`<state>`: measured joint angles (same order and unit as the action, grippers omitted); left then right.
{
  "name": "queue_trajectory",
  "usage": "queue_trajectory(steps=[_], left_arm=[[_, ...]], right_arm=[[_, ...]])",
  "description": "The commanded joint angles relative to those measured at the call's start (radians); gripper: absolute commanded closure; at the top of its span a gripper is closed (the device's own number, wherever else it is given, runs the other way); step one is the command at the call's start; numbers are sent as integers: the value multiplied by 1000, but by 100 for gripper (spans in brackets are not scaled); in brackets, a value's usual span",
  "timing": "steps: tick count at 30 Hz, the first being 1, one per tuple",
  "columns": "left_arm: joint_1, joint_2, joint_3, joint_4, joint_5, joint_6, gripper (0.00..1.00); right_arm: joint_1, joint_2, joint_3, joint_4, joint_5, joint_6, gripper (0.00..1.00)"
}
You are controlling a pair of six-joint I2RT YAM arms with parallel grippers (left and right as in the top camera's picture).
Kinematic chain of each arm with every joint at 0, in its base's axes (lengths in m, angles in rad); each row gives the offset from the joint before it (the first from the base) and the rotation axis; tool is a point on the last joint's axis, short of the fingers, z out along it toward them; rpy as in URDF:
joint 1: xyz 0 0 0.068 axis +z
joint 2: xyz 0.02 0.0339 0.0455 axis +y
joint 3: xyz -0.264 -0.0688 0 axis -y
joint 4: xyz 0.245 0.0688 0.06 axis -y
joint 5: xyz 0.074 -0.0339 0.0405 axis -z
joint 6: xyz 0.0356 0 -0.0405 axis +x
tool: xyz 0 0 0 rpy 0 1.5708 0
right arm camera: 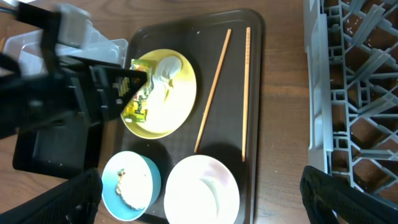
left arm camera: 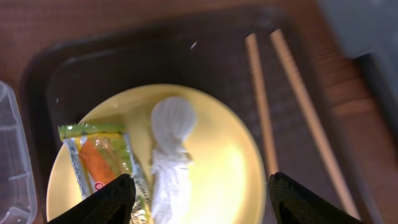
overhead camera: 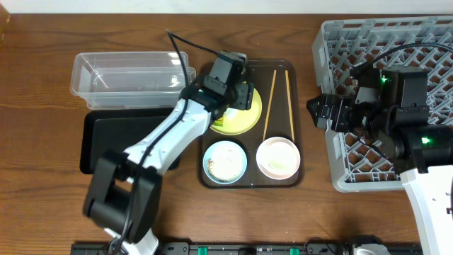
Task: Sort waste into correct bins and load items into the dishwasher rack
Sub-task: 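Reach the left gripper to the yellow plate and grasp the tissue, then carry the tissue left and drop it into the clear bin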
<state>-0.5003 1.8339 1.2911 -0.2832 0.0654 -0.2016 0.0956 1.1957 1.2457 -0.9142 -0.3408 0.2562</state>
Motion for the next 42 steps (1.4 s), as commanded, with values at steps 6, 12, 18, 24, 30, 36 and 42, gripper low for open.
queue_trajectory(steps=[6, 12, 18, 24, 30, 36, 42], left_arm=[[3, 138, -6, 26, -47, 28, 33], [3, 154, -6, 34, -47, 28, 41], [0, 195, -6, 12, -39, 29, 55], [0, 103, 16, -2, 5, 21, 94], [46, -126, 26, -78, -42, 22, 94], [195, -221, 26, -183, -177, 22, 94], [325, -150, 16, -171, -171, 4, 58]], right_arm=[[-10, -4, 18, -2, -7, 14, 1], [-10, -4, 18, -2, -7, 13, 1], [-10, -4, 18, -11, -7, 13, 1], [-10, -4, 18, -16, -7, 13, 1], [-10, -4, 18, -16, -7, 13, 1], [-10, -4, 18, -16, -7, 13, 1], [-10, -4, 18, -15, -7, 13, 1]])
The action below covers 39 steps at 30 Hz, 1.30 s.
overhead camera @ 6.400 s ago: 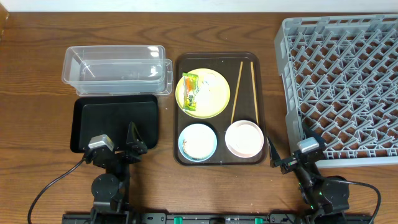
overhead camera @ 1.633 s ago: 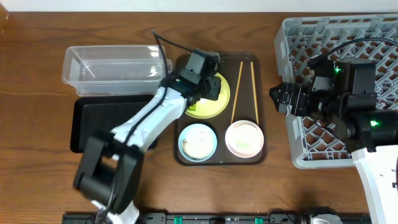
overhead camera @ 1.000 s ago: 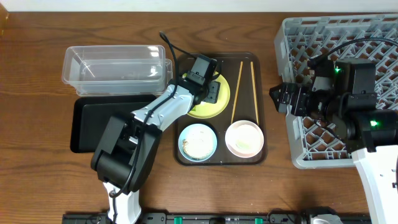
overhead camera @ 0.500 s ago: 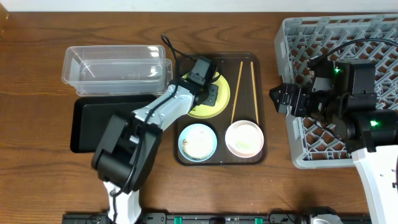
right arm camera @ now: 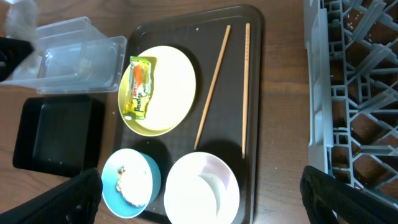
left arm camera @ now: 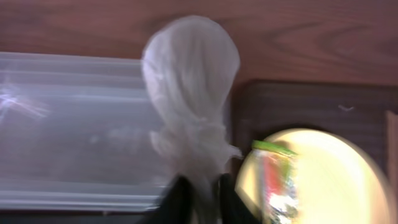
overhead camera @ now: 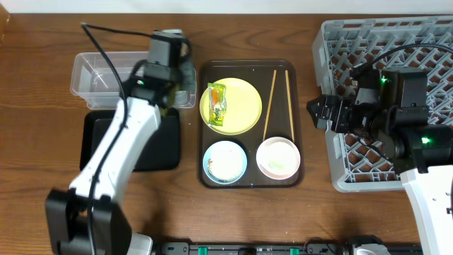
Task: Sort waste into correct bins and load items into the dishwasher rack
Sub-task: 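Carry the tissue left and drop it into the clear bin, then return the left gripper to the plate and grasp the snack wrapper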
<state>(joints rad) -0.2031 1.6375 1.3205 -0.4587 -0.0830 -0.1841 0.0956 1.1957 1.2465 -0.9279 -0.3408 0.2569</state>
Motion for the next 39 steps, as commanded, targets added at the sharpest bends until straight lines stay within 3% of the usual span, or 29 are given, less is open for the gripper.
queue_trajectory(steps=[1, 4, 7, 10, 16, 19, 30, 32, 35, 38, 39], left_arm=[[37, 49, -13, 11, 15, -29, 50], [39, 30, -3, 14, 199, -31, 44], [5, 8, -2, -2, 272, -31, 43], [-57, 13, -6, -40, 232, -29, 43], [-190, 90, -37, -27, 13, 13, 43], [-211, 169, -38, 10, 11, 15, 38], [-207, 384, -37, 76, 30, 14, 39], [-209, 395, -38, 76, 77, 15, 44], [-209, 392, -36, 72, 102, 6, 76], [-209, 370, -24, 63, 102, 6, 94], [-208, 348, -15, 51, 102, 3, 94]], right_arm=[[-10, -4, 18, -1, -7, 13, 1], [-10, -4, 18, -3, -7, 13, 1], [-10, -4, 18, -3, -7, 13, 1], [-10, -4, 18, -3, -7, 13, 1], [-10, -4, 18, -3, -7, 13, 1], [-10, -4, 18, -4, -7, 13, 1], [-9, -4, 14, -8, -7, 20, 1], [-9, -4, 14, -7, -6, 19, 1], [-9, -4, 14, -7, -7, 19, 1], [-9, -4, 14, -8, -6, 19, 1], [-9, -4, 14, -8, -7, 19, 1]])
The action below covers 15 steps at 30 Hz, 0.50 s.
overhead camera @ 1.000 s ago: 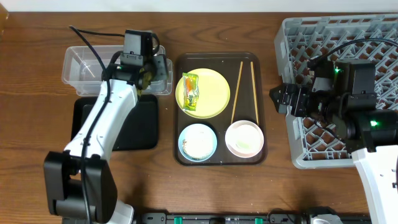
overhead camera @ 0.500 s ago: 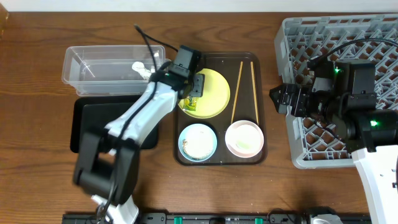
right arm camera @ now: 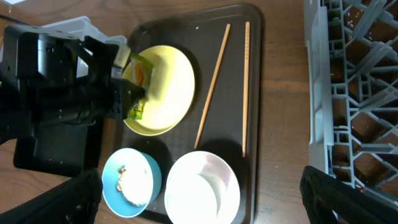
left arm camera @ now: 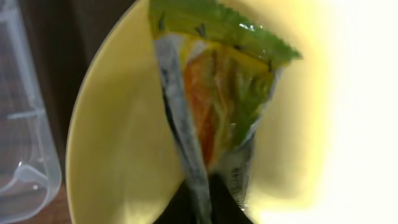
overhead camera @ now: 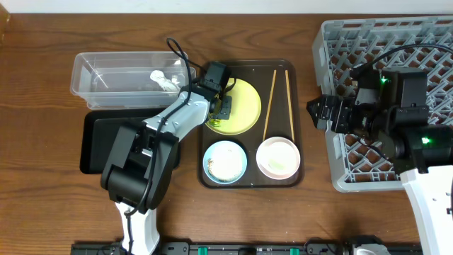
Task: Sort waste into correct bins and load items into the dishwasher rack
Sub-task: 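Return the left gripper to the plate and grasp the snack wrapper, then carry the wrapper left and drop it into the clear bin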
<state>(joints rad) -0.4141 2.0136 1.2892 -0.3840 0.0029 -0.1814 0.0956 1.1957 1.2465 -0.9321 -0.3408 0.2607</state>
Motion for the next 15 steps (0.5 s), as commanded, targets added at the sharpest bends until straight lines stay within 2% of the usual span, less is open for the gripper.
queue_trajectory(steps=[1, 9, 12, 15], left_arm=[[3, -48, 23, -31, 16, -4, 94], [25, -312, 37, -64, -48, -18, 94], [71, -382, 37, -64, -135, -18, 94], [135, -378, 37, -55, -274, -18, 93]], right_arm=[[-9, -4, 14, -3, -7, 16, 1], [-9, 2, 14, -3, -7, 16, 1], [-9, 2, 14, -5, -7, 16, 1], [-9, 2, 14, -4, -7, 16, 1]])
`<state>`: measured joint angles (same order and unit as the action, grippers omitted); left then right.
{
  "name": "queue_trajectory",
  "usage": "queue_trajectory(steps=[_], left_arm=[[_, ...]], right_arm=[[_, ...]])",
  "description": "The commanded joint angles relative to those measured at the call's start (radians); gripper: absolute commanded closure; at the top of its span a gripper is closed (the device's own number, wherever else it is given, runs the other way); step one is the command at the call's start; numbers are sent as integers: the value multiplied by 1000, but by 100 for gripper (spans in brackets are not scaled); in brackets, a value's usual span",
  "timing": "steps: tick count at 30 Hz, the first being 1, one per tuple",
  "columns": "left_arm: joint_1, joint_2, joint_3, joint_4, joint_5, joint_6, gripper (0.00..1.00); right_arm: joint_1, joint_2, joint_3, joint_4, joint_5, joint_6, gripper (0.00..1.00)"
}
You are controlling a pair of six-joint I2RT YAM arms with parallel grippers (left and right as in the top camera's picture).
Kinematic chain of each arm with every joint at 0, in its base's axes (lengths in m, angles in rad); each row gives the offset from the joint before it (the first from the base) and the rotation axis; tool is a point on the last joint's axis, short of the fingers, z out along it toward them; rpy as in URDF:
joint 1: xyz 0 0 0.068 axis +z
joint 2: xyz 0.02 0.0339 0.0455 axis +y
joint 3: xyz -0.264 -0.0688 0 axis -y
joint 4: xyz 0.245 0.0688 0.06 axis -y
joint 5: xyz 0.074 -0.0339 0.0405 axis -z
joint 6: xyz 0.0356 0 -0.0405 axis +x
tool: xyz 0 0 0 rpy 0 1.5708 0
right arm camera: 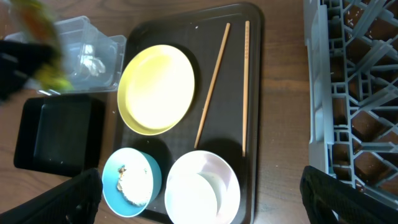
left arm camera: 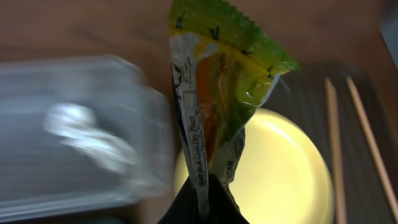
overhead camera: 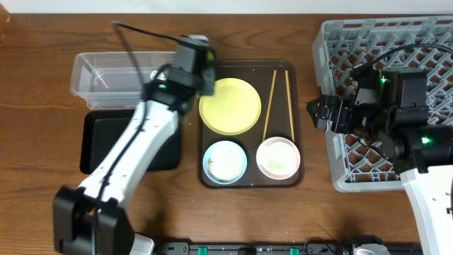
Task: Sort waste into correct bins and load items into the dishwasher rack
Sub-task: 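Carry the wrapper left and drop it into the clear bin, then grasp the white cup with the left gripper and lift it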
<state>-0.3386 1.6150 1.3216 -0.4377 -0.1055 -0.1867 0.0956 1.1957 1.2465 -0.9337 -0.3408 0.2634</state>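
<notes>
A green and orange snack wrapper (left arm camera: 217, 93) hangs from my left gripper (left arm camera: 202, 198), which is shut on its lower end. In the overhead view the left gripper (overhead camera: 203, 76) is between the clear bin (overhead camera: 127, 71) and the bare yellow plate (overhead camera: 230, 106). A white crumpled tissue (right arm camera: 93, 62) lies inside the clear bin. On the dark tray (overhead camera: 297, 124) sit a blue bowl (overhead camera: 225, 161) with food scraps, a white bowl (overhead camera: 278, 157) and two chopsticks (overhead camera: 269, 106). My right gripper (overhead camera: 316, 113) is open and holds nothing, at the left edge of the grey dishwasher rack (overhead camera: 396, 49).
A black bin (overhead camera: 131, 142) lies in front of the clear bin, left of the tray. The rack fills the right side of the table. Bare wood runs along the front edge and between tray and rack.
My left gripper was shut on the wrapper down on the yellow plate. Now it holds the wrapper lifted off, at the plate's left beside the clear bin. The plate is bare.
First my left gripper was open over the plate, which held the tissue and the wrapper. Then it held the tissue over the clear bin. After that the tissue lay in the bin and the gripper pinched the wrapper on the plate. Now the wrapper is lifted. The right arm stayed still.
</notes>
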Motion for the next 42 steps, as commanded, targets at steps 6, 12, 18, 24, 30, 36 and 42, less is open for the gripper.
queue_trajectory(steps=[6, 12, 18, 24, 30, 36, 42], left_arm=[[163, 141, 5, 40, -164, -12, 61], [153, 113, 9, 5, -61, 56, 37], [76, -75, 11, -114, 159, 54, 25], [-55, -229, 11, -268, 177, 51, 25], [-234, -235, 6, -370, 253, 50, 31], [-401, -104, -8, -355, 252, -87, 39], [-501, 44, -8, -307, 251, -174, 42]], right_arm=[[-9, 2, 14, -5, -7, 13, 1], [-9, 2, 14, -19, -6, 13, 1], [-9, 2, 14, -21, -6, 13, 1], [-9, 2, 14, -20, 0, 13, 1], [-9, 2, 14, -19, 32, 13, 1], [-9, 2, 14, -21, 49, 31, 1], [-9, 2, 14, -22, 48, 55, 1]])
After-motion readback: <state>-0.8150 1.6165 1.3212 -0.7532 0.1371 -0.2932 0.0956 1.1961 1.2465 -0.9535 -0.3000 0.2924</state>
